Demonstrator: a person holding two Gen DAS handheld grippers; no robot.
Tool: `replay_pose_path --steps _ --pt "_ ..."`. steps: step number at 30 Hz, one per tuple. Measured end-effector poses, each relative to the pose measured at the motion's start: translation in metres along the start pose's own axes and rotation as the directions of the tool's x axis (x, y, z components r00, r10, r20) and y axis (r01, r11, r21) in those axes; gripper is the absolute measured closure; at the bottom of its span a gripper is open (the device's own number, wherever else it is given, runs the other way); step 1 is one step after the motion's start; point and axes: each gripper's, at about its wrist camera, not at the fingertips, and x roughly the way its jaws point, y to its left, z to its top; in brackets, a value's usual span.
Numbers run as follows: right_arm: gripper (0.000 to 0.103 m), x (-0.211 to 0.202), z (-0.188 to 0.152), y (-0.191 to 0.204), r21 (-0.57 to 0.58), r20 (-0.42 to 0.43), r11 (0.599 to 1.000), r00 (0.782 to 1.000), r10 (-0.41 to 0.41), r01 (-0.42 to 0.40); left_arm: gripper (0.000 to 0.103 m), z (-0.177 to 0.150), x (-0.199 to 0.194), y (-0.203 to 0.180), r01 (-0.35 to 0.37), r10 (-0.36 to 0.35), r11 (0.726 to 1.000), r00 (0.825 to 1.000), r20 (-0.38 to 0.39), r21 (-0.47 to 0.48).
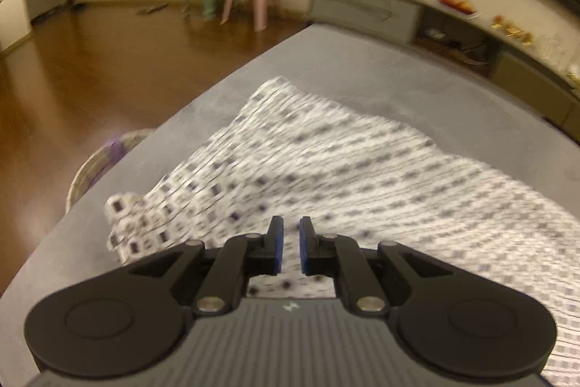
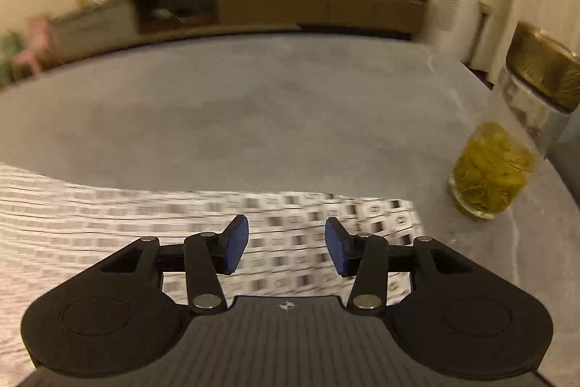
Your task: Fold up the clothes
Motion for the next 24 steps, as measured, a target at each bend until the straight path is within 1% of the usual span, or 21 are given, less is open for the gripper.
replay_pose_path --steps 1,2,3,4,6,7,9,12,16,18,20,21,22,23,24 --pt "0.052 -0.011 -0.006 0.006 -0.006 0.009 0.999 0.999 0.052 -0.052 0.094 -0.002 -0.002 -0.008 0.017 -0.017 0.999 1.000 0.001 0.028" --pt "0.052 -0.018 -0.013 0.011 -0.026 0.000 0.995 0.996 0.092 -0.092 0.093 -0.004 -0.003 -0.016 0.034 -0.034 0.998 0.999 0.001 0.056" --pt "0.052 -0.024 -0.022 0.018 -0.050 -0.017 0.991 0.992 0.125 -0.126 0.091 -0.006 -0.004 -0.024 0.050 -0.050 0.995 0.999 0.000 0.084" --pt "0.052 -0.025 -0.030 0.023 -0.081 -0.038 0.987 0.990 0.138 -0.141 0.091 -0.009 0.000 -0.031 0.055 -0.054 0.992 0.998 -0.017 0.110" --pt "0.052 -0.025 -0.040 0.027 -0.130 -0.066 0.983 0.990 0.124 -0.132 0.091 -0.016 0.011 -0.042 0.043 -0.035 0.987 0.998 -0.051 0.152" --pt "0.052 -0.025 -0.044 0.023 -0.140 -0.072 0.983 0.991 0.110 -0.120 0.089 -0.018 0.014 -0.044 0.032 -0.024 0.986 0.998 -0.051 0.164" --pt "0.052 -0.026 -0.050 0.017 -0.159 -0.085 0.983 0.993 0.083 -0.095 0.089 -0.017 0.018 -0.042 0.014 -0.007 0.987 0.999 -0.047 0.158" --pt "0.052 -0.032 -0.057 -0.005 -0.135 -0.093 0.989 0.995 0.038 -0.051 0.088 -0.014 0.023 -0.034 -0.010 0.016 0.992 0.999 -0.046 0.123" --pt "0.052 -0.044 -0.070 -0.026 -0.105 -0.099 0.994 0.995 0.018 -0.028 0.088 -0.012 0.022 -0.032 -0.052 0.057 0.993 0.997 -0.046 0.107" --pt "0.051 -0.049 -0.076 -0.033 -0.093 -0.102 0.995 0.995 0.011 -0.021 0.090 -0.013 0.017 -0.035 -0.076 0.081 0.991 0.996 -0.043 0.110" --pt "0.051 -0.057 -0.084 -0.048 -0.051 -0.095 0.999 0.995 0.001 -0.006 0.090 -0.016 -0.004 -0.048 -0.001 0.003 0.992 1.000 -0.011 0.128" --pt "0.051 -0.063 -0.086 -0.056 -0.022 -0.076 1.000 0.997 0.000 -0.001 0.090 -0.023 -0.016 -0.061 0.047 -0.047 0.985 0.999 -0.002 0.166" --pt "0.051 -0.069 -0.088 -0.062 0.007 -0.053 1.000 0.999 0.000 0.000 0.089 -0.030 -0.029 -0.075 0.094 -0.097 0.974 0.995 0.005 0.205" --pt "0.048 -0.072 -0.086 -0.069 0.023 -0.033 1.000 0.999 -0.001 0.002 0.089 -0.037 -0.041 -0.089 0.140 -0.147 0.960 0.989 0.009 0.244" --pt "0.048 -0.075 -0.084 -0.075 0.035 -0.014 0.999 1.000 -0.003 0.003 0.088 -0.044 -0.052 -0.103 0.183 -0.194 0.942 0.981 0.011 0.282"
